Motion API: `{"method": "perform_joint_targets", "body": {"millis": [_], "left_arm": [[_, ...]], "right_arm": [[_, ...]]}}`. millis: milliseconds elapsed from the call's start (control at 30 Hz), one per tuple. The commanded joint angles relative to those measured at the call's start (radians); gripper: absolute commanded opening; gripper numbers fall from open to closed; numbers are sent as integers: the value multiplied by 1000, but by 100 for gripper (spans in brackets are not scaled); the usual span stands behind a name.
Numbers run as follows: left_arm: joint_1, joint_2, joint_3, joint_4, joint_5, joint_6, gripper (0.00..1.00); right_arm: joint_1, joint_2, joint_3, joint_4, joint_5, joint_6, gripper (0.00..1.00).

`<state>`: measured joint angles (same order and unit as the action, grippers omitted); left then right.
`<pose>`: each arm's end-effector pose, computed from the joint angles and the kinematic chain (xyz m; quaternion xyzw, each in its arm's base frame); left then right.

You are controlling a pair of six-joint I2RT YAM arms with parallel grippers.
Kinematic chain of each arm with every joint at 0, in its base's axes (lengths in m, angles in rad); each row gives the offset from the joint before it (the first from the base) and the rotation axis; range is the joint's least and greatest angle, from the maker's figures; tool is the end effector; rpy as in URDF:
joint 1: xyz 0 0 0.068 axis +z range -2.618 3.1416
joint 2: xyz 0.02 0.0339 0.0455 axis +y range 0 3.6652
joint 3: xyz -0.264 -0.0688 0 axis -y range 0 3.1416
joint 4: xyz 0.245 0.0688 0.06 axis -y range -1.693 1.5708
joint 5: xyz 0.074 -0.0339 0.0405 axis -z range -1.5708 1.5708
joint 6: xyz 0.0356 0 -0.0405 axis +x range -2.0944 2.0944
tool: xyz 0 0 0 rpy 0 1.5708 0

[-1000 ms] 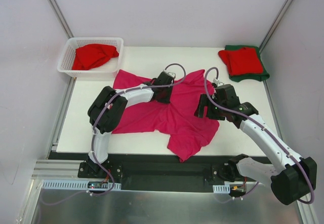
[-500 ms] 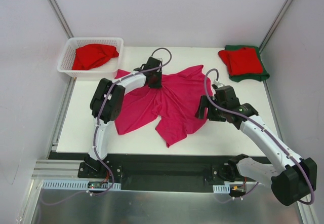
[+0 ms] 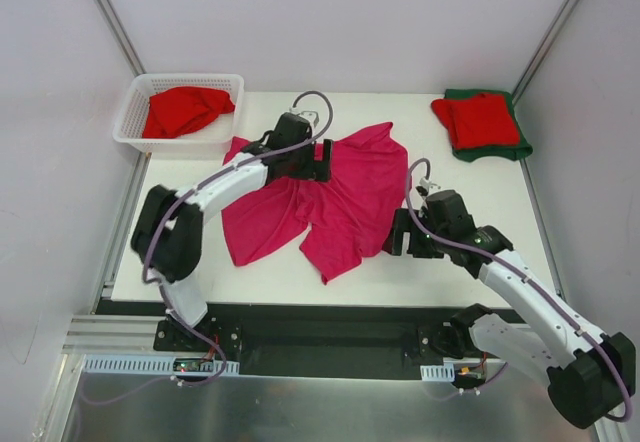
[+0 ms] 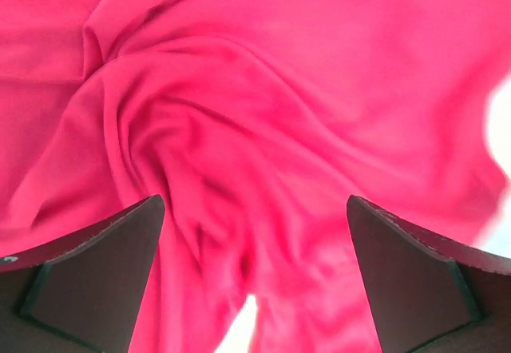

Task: Fold and stack the t-shirts
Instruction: Flatten out the tshirt

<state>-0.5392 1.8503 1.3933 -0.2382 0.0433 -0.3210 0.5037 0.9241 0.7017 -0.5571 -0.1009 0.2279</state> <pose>0.3625 -0.2187 0.2428 0.1077 0.8991 -0.1945 0.3771 0.1655 0.0953 0.2518 -0.1459 0.9102 0.1811 0.3428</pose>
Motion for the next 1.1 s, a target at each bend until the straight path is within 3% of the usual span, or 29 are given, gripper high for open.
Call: {"method": "perform_joint_targets", "body": {"millis": [0, 233, 433, 700, 1067], "left_arm": [[-33, -279, -131, 13, -31, 0, 99], [-47, -599, -524, 22, -89, -81, 98], [-45, -816, -713, 10, -112, -147, 95], [-45, -936, -771, -85, -114, -168, 93], [-53, -968, -815, -150, -117, -220, 88]], "right_arm": [[53, -47, -73, 95, -71, 47, 86], [186, 5, -166, 284, -105, 135, 85], [375, 140, -151, 427, -62, 191, 83], [562, 470, -12, 511, 38, 218, 79], [641, 599, 96, 450, 188, 208, 79]]}}
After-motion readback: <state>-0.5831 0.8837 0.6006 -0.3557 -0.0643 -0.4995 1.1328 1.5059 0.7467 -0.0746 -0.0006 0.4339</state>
